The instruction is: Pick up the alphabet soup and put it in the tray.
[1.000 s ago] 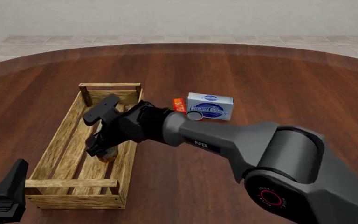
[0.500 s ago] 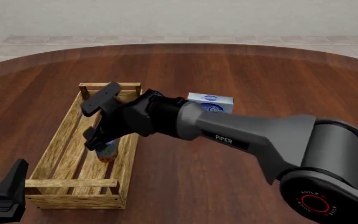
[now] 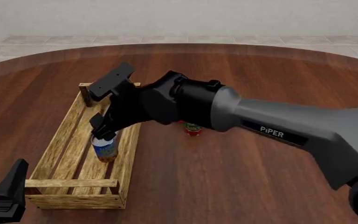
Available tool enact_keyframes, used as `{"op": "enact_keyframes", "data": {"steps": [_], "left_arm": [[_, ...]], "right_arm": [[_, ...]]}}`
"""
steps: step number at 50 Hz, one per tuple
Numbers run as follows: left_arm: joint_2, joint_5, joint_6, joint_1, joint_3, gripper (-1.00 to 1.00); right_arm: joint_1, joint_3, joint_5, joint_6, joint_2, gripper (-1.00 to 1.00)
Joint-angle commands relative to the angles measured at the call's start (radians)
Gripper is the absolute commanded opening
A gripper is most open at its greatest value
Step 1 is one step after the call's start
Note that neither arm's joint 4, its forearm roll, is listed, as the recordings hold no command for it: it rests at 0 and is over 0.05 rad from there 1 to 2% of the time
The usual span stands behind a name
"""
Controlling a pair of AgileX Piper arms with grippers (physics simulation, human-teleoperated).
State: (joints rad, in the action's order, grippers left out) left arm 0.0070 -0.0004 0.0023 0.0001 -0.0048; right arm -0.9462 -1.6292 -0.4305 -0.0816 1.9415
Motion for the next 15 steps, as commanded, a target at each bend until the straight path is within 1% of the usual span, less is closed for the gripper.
{"op": "enact_keyframes", "data": {"steps": [1, 15], "left_arm": [[-0.003, 0.001, 0.000, 0.001, 0.001, 1.00], [-0.003, 0.001, 0.000, 0.001, 0.001, 1.00]], "right_arm": [[0.015, 0.074, -0.008, -0.006, -0.106, 1.00], [0.035, 0.185, -0.002, -0.013, -0.246, 1.00]]}}
